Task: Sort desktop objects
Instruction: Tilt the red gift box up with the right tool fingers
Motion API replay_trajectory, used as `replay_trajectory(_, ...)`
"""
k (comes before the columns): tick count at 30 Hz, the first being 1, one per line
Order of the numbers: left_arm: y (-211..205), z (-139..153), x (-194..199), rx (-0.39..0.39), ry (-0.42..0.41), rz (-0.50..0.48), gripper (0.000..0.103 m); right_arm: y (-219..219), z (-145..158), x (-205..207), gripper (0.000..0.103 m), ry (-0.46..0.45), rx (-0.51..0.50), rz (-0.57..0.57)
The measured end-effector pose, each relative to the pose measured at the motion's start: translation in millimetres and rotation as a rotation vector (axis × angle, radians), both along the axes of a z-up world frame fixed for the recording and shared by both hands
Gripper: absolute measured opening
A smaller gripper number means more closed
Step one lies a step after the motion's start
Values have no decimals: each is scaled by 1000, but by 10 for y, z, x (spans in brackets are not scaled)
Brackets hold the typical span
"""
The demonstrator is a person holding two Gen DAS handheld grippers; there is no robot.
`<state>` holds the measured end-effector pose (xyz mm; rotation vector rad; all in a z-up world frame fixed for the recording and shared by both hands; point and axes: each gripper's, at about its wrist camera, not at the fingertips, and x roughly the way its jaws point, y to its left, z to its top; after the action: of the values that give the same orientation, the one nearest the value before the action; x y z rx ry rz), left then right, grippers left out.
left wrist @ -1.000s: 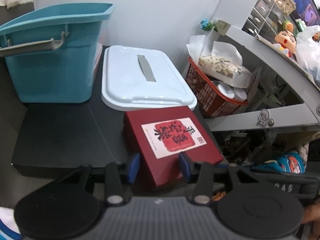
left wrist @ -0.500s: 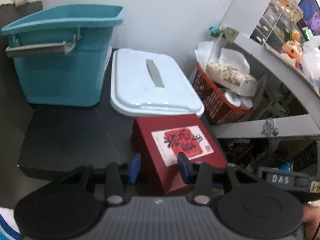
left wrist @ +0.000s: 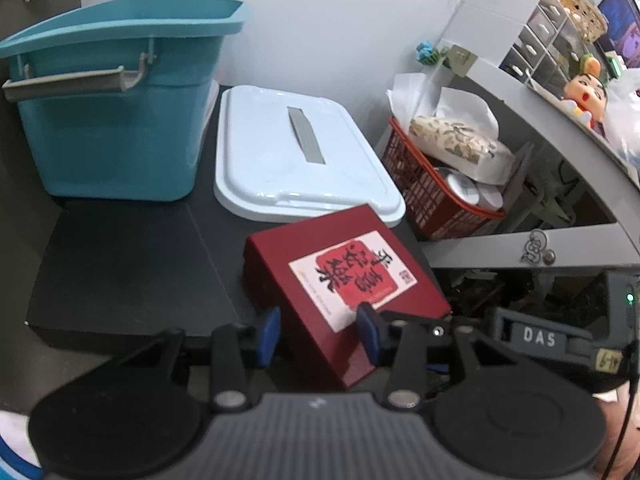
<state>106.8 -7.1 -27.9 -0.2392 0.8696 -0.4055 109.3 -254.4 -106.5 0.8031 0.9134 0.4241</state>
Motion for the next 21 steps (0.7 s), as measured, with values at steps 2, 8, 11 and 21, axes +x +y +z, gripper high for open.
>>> replay_trajectory(2, -3, -3, -1, 0, 2, -3, 47, -15, -32, 24, 85, 8, 26, -9)
replay_trajectory(8, -19, 17, -8, 19, -3, -6, 47, -35, -35, 41, 71, -3, 63, -12)
replay_trajectory(11, -13, 35, -21, 36, -11, -1, 45, -33, 5, 28, 64, -15, 69, -7)
replay_trajectory(21, 165, 113, -3, 40, -28, 85, 45, -37, 105, -95, 63, -23, 19, -33)
